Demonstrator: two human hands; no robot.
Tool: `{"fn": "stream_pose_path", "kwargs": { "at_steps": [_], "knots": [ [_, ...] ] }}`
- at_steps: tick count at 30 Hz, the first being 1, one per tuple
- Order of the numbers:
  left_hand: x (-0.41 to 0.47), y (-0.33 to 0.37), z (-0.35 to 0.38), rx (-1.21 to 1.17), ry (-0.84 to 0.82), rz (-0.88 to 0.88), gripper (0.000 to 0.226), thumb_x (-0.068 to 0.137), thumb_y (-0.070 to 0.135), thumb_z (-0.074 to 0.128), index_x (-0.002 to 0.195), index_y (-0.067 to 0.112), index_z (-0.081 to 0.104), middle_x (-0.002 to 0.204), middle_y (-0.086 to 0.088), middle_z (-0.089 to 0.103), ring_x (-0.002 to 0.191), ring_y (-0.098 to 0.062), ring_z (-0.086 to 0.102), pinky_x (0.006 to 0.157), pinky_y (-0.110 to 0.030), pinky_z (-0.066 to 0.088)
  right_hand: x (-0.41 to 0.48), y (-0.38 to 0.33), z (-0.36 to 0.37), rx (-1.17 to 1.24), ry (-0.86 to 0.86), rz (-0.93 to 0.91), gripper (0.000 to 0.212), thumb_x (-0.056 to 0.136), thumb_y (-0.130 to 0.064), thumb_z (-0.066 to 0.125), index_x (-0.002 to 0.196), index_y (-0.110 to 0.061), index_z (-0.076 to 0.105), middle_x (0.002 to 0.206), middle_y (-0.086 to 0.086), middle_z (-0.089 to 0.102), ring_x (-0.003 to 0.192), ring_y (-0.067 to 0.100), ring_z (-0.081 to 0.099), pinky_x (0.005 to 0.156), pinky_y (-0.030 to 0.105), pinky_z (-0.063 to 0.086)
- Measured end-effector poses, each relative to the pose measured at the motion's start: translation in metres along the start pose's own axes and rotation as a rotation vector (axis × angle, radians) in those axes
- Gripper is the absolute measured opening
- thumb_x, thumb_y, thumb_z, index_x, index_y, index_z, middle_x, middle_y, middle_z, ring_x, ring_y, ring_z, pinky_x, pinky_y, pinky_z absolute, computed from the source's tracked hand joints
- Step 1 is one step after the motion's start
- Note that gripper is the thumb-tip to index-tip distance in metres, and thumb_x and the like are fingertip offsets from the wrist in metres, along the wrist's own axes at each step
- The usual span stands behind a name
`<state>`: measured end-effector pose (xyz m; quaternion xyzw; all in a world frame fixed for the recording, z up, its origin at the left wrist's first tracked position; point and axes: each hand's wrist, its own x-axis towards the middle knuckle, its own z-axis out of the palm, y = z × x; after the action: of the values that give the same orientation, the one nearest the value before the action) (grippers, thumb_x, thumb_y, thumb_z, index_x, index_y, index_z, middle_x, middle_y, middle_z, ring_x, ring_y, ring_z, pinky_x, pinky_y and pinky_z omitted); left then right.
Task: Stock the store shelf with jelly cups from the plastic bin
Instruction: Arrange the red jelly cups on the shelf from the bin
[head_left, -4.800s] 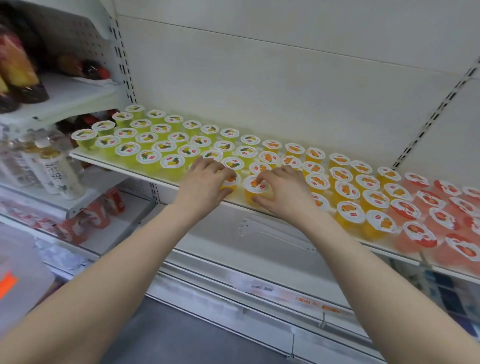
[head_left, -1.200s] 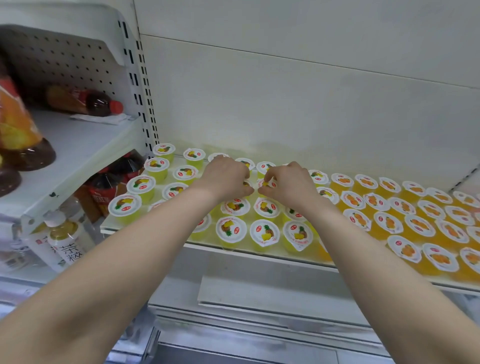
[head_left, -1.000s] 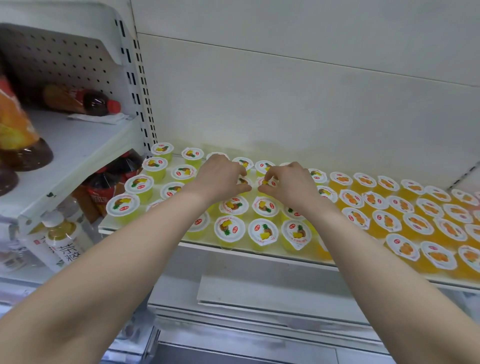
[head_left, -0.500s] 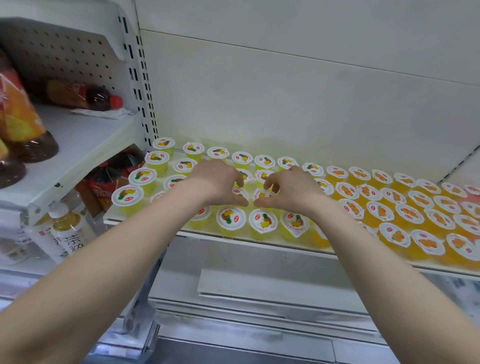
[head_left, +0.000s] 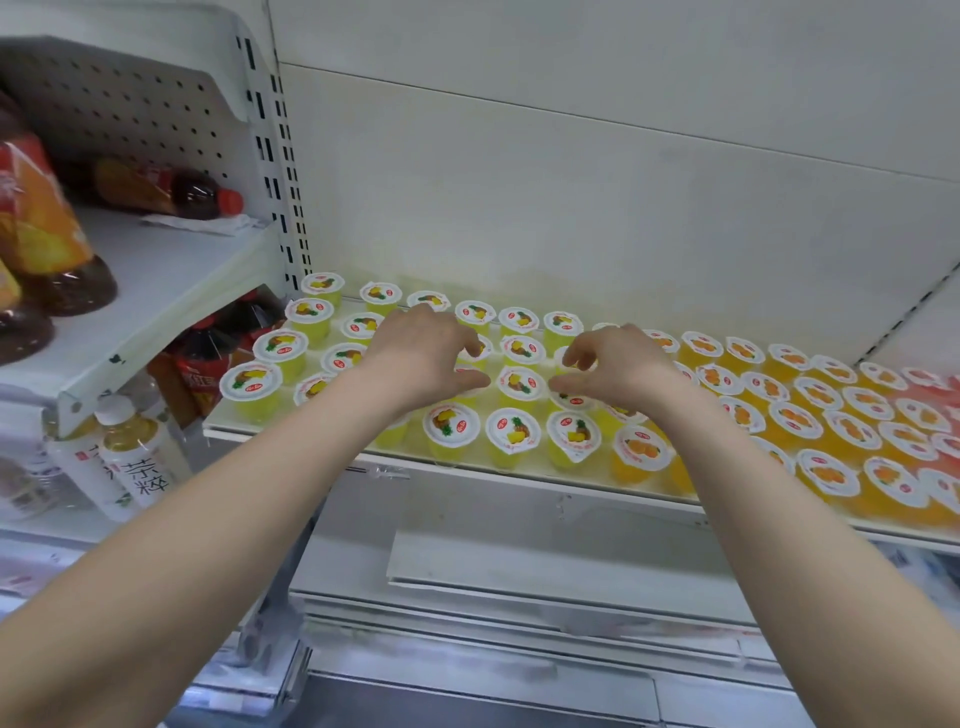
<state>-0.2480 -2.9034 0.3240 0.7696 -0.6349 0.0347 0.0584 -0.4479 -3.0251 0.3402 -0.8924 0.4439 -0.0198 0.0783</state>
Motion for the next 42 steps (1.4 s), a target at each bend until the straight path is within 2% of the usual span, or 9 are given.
{"fn": "stream_pose_path", "kwargs": {
  "at_steps": [6,12,17,20,23,27,31,37,42],
  "knots": [
    [-0.021,0.026,0.008,-0.120,-0.055,0.212,0.055,0.073,0.072,0.061,0.118,0.040,0.063,0.117,0.011,0.061,0.113,-0.017,0.048,0.090,-0.036,0.043,-0.005,-0.007,0.012,-0.158,0.022,0.018,0.047,0.078,-0.060,0.063,0.116,-0.033,0.063,0.112,-0.003,0.065,0.117,0.023,0.050,0.095,0.041,0.045],
    [-0.032,0.034,0.019,-0.066,-0.034,0.217,0.058,0.072,0.073,0.059,0.117,0.038,0.063,0.109,0.012,0.064,0.106,-0.017,0.050,0.084,-0.036,0.044,-0.013,-0.008,0.012,-0.147,0.020,0.026,0.034,0.080,-0.054,0.062,0.104,-0.031,0.067,0.101,-0.003,0.066,0.109,0.023,0.055,0.092,0.040,0.047],
    [-0.033,0.036,0.021,-0.087,0.000,0.204,0.044,0.084,0.063,0.055,0.121,0.040,0.060,0.107,0.013,0.064,0.105,-0.017,0.050,0.084,-0.034,0.043,-0.020,-0.007,0.017,-0.114,0.104,-0.020,0.030,0.084,-0.050,0.061,0.109,-0.035,0.066,0.114,-0.001,0.058,0.120,0.026,0.045,0.096,0.042,0.042],
    [-0.033,0.038,0.021,-0.081,0.005,0.211,0.033,0.087,0.060,0.053,0.115,0.042,0.060,0.103,0.012,0.064,0.103,-0.017,0.051,0.081,-0.034,0.043,-0.032,0.000,0.019,-0.034,0.200,-0.128,0.019,0.089,-0.043,0.059,0.093,-0.030,0.072,0.095,-0.005,0.067,0.109,0.025,0.048,0.090,0.042,0.044],
    [-0.035,0.038,0.022,-0.065,0.014,0.203,0.039,0.085,0.066,0.047,0.114,0.043,0.061,0.101,0.011,0.066,0.105,-0.018,0.051,0.083,-0.035,0.043,-0.046,0.006,0.021,-0.004,0.154,-0.172,0.028,0.081,-0.055,0.061,0.083,-0.030,0.072,0.084,-0.011,0.070,0.102,0.021,0.049,0.089,0.041,0.044],
    [-0.042,0.035,0.021,-0.026,-0.023,0.222,0.060,0.070,0.075,0.056,0.121,0.045,0.054,0.104,0.010,0.065,0.110,-0.016,0.049,0.085,-0.035,0.038,-0.057,0.004,0.024,-0.142,0.119,-0.159,0.044,0.068,-0.072,0.060,0.091,-0.035,0.067,0.086,-0.010,0.064,0.101,0.018,0.047,0.091,0.040,0.040],
    [-0.043,0.040,0.024,-0.029,0.010,0.197,0.050,0.075,0.061,0.065,0.120,0.042,0.054,0.105,0.009,0.064,0.113,-0.016,0.047,0.096,-0.038,0.034,-0.062,-0.001,0.027,-0.168,0.117,-0.134,0.040,0.068,-0.064,0.064,0.096,-0.035,0.062,0.087,-0.006,0.062,0.105,0.022,0.047,0.089,0.039,0.038],
    [-0.043,0.045,0.031,-0.094,0.057,0.179,0.043,0.077,0.057,0.066,0.114,0.038,0.055,0.103,0.004,0.061,0.111,-0.017,0.046,0.094,-0.034,0.031,-0.068,0.002,0.024,-0.168,0.102,-0.100,0.040,0.072,-0.062,0.066,0.100,-0.033,0.062,0.085,-0.006,0.057,0.110,0.023,0.046,0.090,0.040,0.038],
    [-0.045,0.038,0.036,-0.102,0.093,0.166,0.044,0.072,0.060,0.069,0.107,0.037,0.055,0.109,0.004,0.060,0.120,-0.018,0.043,0.101,-0.037,0.028,-0.069,-0.004,0.022,-0.185,0.122,-0.146,0.056,0.071,-0.070,0.064,0.112,-0.033,0.062,0.110,-0.005,0.063,0.115,0.023,0.046,0.093,0.042,0.038]
  ]
}}
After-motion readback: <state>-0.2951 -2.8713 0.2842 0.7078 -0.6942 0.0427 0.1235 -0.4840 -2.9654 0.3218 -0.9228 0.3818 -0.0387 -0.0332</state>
